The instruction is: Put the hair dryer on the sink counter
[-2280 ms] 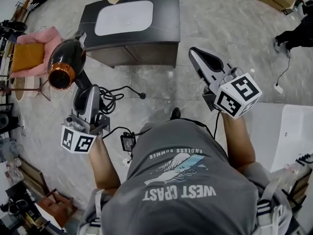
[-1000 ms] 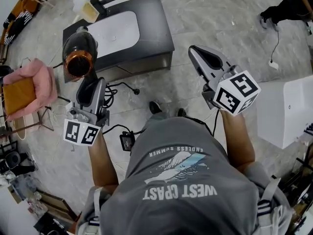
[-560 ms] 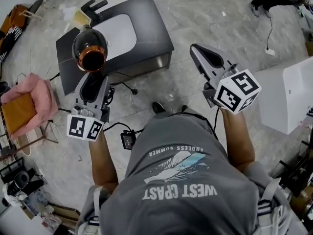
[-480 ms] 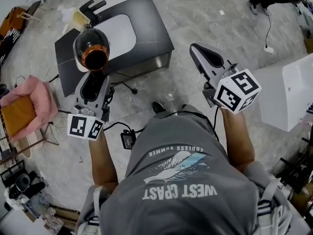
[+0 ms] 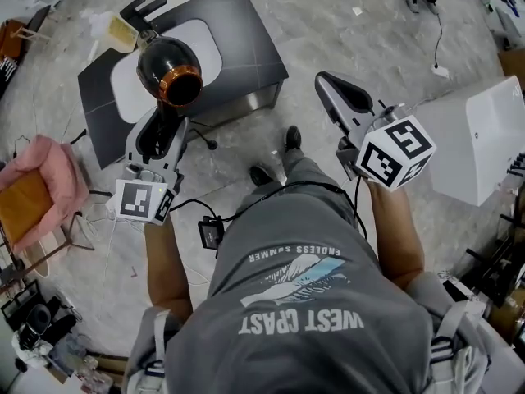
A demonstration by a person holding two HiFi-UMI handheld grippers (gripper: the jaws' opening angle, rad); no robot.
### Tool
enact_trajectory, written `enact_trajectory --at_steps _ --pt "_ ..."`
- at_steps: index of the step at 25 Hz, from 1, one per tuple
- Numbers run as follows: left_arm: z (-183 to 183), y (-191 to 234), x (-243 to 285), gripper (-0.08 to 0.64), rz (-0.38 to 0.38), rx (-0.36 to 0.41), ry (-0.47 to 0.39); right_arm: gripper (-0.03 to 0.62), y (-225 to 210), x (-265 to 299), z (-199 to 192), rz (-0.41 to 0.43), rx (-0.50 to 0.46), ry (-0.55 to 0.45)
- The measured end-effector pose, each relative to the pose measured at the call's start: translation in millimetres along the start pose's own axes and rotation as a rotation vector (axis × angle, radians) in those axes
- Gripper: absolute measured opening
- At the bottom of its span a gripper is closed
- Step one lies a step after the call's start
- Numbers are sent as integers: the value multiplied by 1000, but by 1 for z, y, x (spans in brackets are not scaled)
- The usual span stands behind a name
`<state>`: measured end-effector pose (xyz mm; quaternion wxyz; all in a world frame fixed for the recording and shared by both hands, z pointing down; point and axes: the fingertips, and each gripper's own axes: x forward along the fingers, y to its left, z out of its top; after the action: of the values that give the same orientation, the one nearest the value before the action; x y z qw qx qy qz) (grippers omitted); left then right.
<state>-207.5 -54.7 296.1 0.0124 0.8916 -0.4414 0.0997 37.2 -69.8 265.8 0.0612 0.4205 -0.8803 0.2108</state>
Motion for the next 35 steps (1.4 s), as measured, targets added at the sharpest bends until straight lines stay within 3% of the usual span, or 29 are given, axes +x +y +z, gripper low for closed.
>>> enact_trajectory --at_steps 16,35 --pt "-59 -3 53 201 -12 107 148 28 -17 43 -8 43 19 75" --pt "-160 -3 125 201 -29 96 361 28 -67 86 -18 63 69 169"
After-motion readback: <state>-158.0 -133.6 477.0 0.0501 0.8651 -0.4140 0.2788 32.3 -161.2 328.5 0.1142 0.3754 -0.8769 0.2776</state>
